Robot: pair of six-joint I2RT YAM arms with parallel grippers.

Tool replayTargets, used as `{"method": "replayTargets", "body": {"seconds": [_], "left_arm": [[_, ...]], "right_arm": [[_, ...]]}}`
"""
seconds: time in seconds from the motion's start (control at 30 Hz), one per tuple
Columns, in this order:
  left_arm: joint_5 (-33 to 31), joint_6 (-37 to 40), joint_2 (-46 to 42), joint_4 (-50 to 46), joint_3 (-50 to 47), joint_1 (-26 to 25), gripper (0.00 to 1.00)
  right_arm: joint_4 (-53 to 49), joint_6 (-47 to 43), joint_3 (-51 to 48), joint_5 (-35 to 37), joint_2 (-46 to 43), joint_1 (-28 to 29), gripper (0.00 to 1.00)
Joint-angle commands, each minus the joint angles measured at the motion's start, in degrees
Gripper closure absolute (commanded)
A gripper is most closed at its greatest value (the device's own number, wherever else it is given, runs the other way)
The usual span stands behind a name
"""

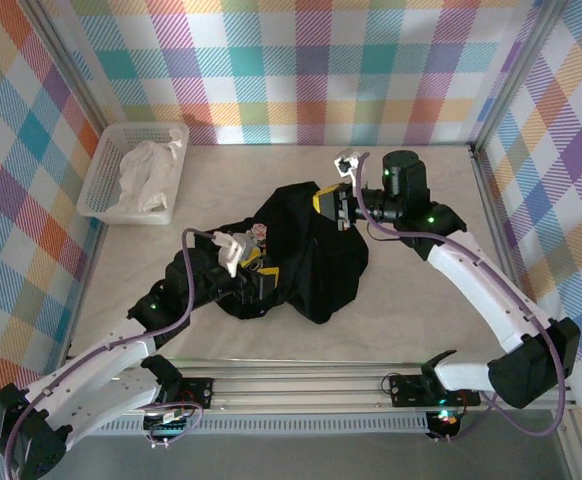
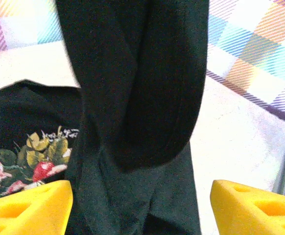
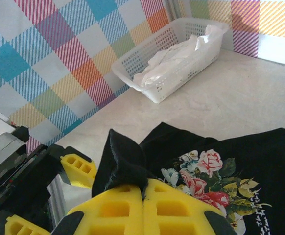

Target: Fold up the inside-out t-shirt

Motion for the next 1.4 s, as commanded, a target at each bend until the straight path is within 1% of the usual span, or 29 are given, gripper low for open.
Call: {"method": "replayTargets", "body": {"seconds": [0.0, 0.07, 0.23, 0.33, 0.5, 0.6, 0.7, 0.8, 0.9, 0.93, 1.1, 1.17, 1.2, 1.23, 1.27, 1.3, 1.37], "left_arm": [[-2.3, 10.7, 0.1, 5.8, -2.0, -0.9, 0.28], [-4.3, 14.2, 0.4, 10.4, -3.8, -1.2, 0.29], [-7.5, 23.2, 1.1, 14.1, -5.3, -1.3, 0.29], [-6.5, 27.0, 2.4, 15.2, -5.7, -1.3, 0.28], [-2.4, 30.1, 4.5, 17.7, -5.6, -1.5, 0.28], [-3.0, 31.2, 5.0, 18.0, -5.6, -1.5, 0.3], [-2.3, 31.2, 5.1, 18.3, -5.8, -1.6, 0.37], [-2.4, 30.9, 4.8, 18.6, -6.0, -1.7, 0.47], [-2.6, 30.4, 4.8, 18.4, -5.9, -1.8, 0.59], [-2.8, 30.0, 4.8, 18.4, -5.8, -1.7, 0.64], [-3.5, 29.0, 4.5, 18.4, -5.6, -1.7, 0.82], [-4.3, 27.7, 4.4, 18.6, -5.5, -1.8, 0.91], [-4.6, 26.7, 4.2, 18.8, -5.4, -1.7, 0.94], [-4.9, 25.0, 3.7, 19.0, -5.4, -1.7, 0.97], [-6.1, 22.2, 3.0, 19.2, -5.2, -1.8, 1.0], [-7.6, 18.7, 2.3, 19.1, -4.9, -1.8, 1.0], [-12.5, 8.6, -0.1, 17.7, -3.7, -1.4, 1.0]], "right_arm": [[-0.3, 1.5, 2.5, -3.5, 0.9, -0.3, 1.0], [-0.1, 1.8, 2.7, -4.3, 1.5, -0.3, 1.0], [0.5, 2.2, 2.6, -4.7, 1.7, -0.3, 1.0], [0.6, 2.1, 2.6, -5.1, 2.0, -0.3, 1.0], [0.9, 2.2, 2.5, -5.1, 2.2, -0.3, 1.0], [1.1, 2.2, 2.2, -5.1, 2.1, -0.4, 1.0], [1.1, 2.1, 2.2, -5.0, 2.1, -0.4, 1.0], [1.0, 2.1, 2.4, -5.0, 2.1, -0.4, 1.0], [1.0, 2.1, 2.6, -5.0, 2.3, -0.5, 1.0], [1.0, 2.1, 2.6, -5.0, 2.4, -0.5, 1.0], [1.0, 2.3, 2.4, -4.9, 2.4, -0.5, 1.0], [1.0, 2.4, 2.4, -4.6, 2.3, -0.5, 1.0], [1.0, 2.3, 2.3, -4.2, 2.3, -0.6, 1.0], [0.7, 2.5, 2.2, -2.9, 2.2, -0.7, 1.0], [0.1, 2.8, 2.3, -0.1, 2.1, -0.5, 1.0], [-1.0, 3.2, 2.4, 3.3, 2.0, -0.5, 1.0], [-3.7, 3.5, 2.5, 14.9, 1.5, 0.1, 1.0]]}}
